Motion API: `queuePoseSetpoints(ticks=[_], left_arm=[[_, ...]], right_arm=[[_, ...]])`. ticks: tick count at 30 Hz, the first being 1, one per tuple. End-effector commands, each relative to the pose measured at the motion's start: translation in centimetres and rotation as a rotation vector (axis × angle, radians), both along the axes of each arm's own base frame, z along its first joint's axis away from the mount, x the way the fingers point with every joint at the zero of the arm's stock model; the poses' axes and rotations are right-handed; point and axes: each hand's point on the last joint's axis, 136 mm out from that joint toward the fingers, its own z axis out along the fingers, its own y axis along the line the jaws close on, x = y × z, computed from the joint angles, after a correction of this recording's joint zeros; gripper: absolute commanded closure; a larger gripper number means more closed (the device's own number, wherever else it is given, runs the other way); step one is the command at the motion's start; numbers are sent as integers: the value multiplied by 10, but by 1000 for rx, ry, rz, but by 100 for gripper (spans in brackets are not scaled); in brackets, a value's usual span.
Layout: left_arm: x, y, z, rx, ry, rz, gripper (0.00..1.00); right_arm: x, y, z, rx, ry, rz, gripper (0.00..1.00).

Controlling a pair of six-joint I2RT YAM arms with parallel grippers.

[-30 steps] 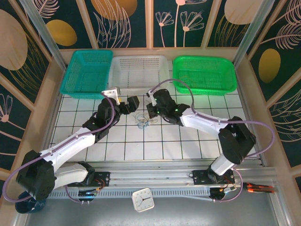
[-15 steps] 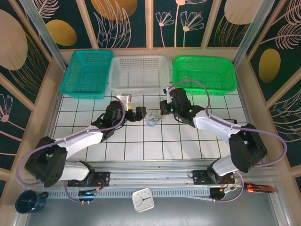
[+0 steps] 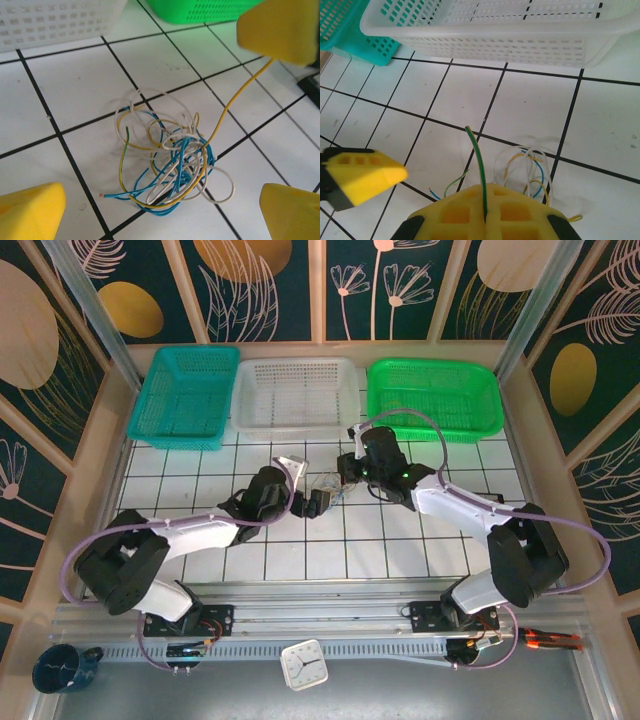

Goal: Untangle the cables

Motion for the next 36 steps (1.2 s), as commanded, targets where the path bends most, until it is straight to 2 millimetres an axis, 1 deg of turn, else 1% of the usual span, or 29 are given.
queuePoseSetpoints(ticks=[1,10,15,19,20,21,25,31,36], left_arm=[[3,-16,10,-8,-65,-58,1],[11,-34,4,27,-88,-104,1],[18,-44,2,35,-94,-120,1],[24,-55,-2,38,-81,-141,5],[25,-57,0,35,-84,-143,6],[25,-58,-9,47,-67,-147,8],[24,-62,-22,63,-36,-164,16],[17,-56,-41,87,-1,-167,26],[12,-49,-52,95,19,-159,28]], right_arm=[[2,5,13,60,-2,-4,100],[0,8,16,87,16,5,100],[-3,11,22,110,19,12,100],[-5,12,29,136,24,11,100],[-6,13,32,145,24,15,100],[-7,14,35,152,25,18,100],[-12,18,48,192,23,31,100],[-19,22,77,265,8,51,100],[-22,23,111,331,-34,61,100]])
